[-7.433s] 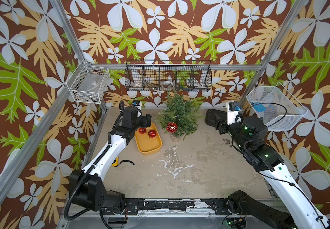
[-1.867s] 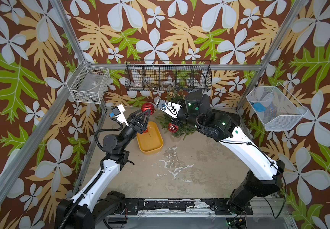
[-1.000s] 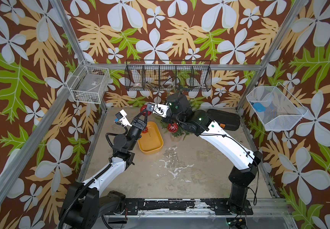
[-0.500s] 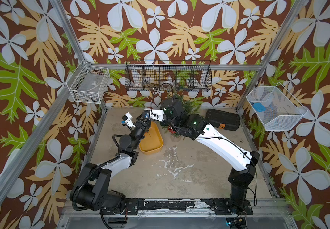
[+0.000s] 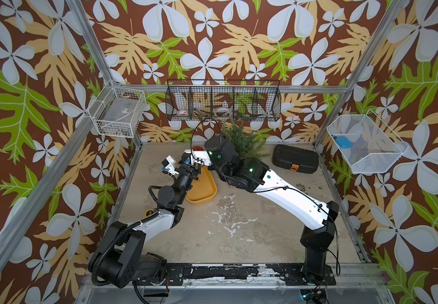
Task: Decorate the small christmas tree with ornaments
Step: Hang an ornament on the christmas tree.
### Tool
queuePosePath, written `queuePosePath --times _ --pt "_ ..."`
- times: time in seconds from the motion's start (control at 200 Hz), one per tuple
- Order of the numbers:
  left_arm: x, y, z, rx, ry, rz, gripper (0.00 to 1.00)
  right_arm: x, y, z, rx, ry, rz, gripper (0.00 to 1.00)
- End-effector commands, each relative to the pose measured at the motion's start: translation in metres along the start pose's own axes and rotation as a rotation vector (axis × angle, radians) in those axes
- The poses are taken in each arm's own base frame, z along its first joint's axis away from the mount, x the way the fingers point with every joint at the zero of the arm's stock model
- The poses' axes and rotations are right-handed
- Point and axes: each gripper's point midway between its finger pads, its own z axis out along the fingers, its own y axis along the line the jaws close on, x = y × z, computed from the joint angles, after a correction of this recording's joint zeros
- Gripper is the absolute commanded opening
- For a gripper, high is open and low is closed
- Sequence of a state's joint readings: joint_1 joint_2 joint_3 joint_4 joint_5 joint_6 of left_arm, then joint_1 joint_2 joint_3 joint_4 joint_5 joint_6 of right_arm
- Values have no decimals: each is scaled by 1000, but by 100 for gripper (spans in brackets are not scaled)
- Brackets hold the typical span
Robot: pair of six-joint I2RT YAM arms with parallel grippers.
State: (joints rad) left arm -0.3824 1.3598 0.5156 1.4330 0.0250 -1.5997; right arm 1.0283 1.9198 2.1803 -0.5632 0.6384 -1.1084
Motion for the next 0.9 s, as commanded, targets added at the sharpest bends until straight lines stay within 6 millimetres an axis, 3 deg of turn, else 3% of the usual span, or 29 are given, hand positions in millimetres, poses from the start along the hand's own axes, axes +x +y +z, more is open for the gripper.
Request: queuePosePath --times 0.0,0.415,0.891 --pt "-3 -9 -2 49 -33 -85 34 2 -5 0 31 35 -19 0" --pt "0 -2 -8 42 -47 -152 33 -2 12 3 -7 29 -52 0" --pt "3 -3 -3 41 -44 -147 32 14 9 12 -4 57 -41 0"
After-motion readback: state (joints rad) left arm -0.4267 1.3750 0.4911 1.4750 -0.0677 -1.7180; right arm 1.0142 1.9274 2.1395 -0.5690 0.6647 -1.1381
